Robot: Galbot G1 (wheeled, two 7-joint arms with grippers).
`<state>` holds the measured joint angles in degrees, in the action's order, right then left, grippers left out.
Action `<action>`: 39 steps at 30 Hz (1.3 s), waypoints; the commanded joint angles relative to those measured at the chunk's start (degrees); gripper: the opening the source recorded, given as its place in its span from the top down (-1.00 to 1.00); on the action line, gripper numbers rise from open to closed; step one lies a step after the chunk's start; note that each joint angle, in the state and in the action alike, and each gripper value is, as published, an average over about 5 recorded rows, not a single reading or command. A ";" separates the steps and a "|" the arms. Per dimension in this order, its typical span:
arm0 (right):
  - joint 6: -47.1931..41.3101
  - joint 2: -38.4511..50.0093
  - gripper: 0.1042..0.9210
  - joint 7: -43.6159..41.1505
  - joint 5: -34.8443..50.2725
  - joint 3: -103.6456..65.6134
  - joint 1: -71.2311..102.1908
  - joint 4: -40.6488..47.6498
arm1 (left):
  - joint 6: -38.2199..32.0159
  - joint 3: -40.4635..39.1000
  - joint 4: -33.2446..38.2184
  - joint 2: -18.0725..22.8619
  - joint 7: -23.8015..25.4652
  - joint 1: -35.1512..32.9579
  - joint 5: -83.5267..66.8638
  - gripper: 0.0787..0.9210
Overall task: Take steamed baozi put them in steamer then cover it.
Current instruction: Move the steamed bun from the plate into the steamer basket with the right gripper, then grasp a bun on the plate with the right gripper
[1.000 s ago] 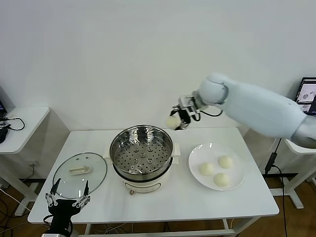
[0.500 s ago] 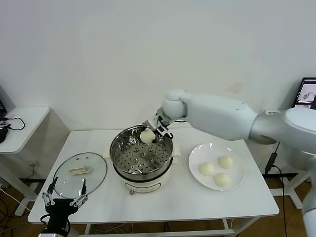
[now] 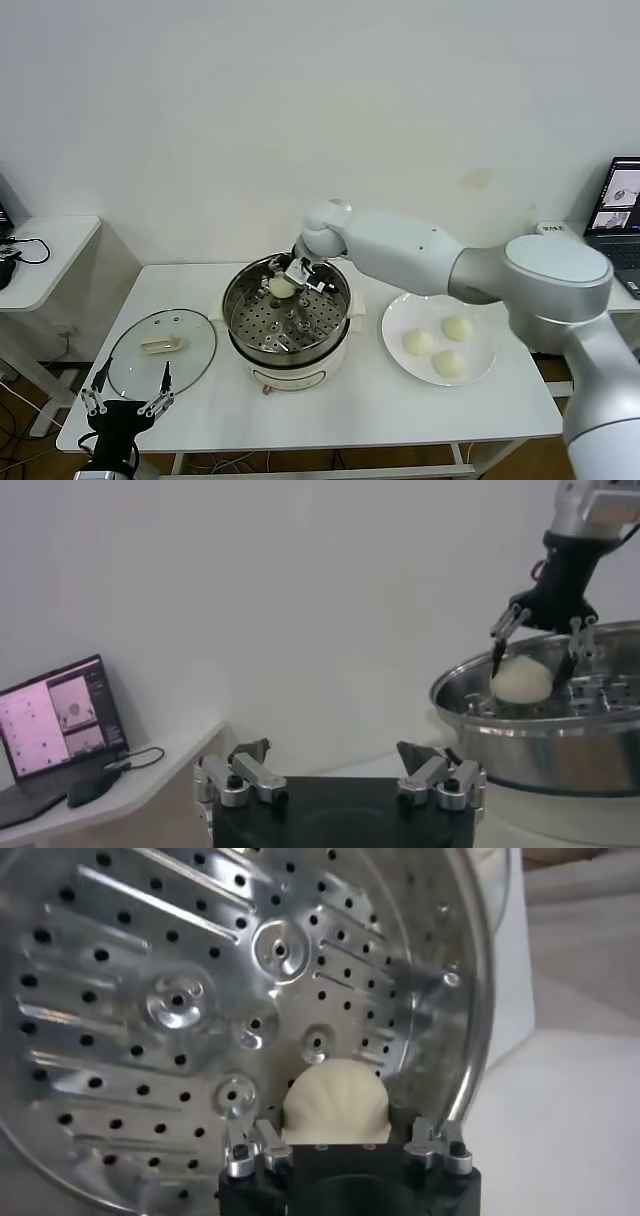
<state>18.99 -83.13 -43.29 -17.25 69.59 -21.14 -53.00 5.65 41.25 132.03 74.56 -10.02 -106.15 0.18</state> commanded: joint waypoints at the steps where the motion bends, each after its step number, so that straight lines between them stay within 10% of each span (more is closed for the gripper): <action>1: 5.53 -2.18 -0.37 1.68 -6.57 -0.73 1.44 4.98 | 0.00 0.09 -0.22 -0.06 0.01 0.12 -0.03 -0.77; 17: -16.33 10.16 -0.76 -11.72 24.63 1.10 -11.43 -14.82 | 0.13 0.60 0.23 -0.57 0.13 0.33 -0.41 -0.77; 39: -39.37 49.85 -0.76 -13.82 27.32 -3.46 -7.57 -39.82 | 2.30 2.85 -1.97 -3.84 0.76 4.23 -4.55 -0.77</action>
<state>-13.65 -49.43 -55.98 8.52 68.15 -32.56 -83.99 7.65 43.88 131.27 71.41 -9.30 -102.95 -3.56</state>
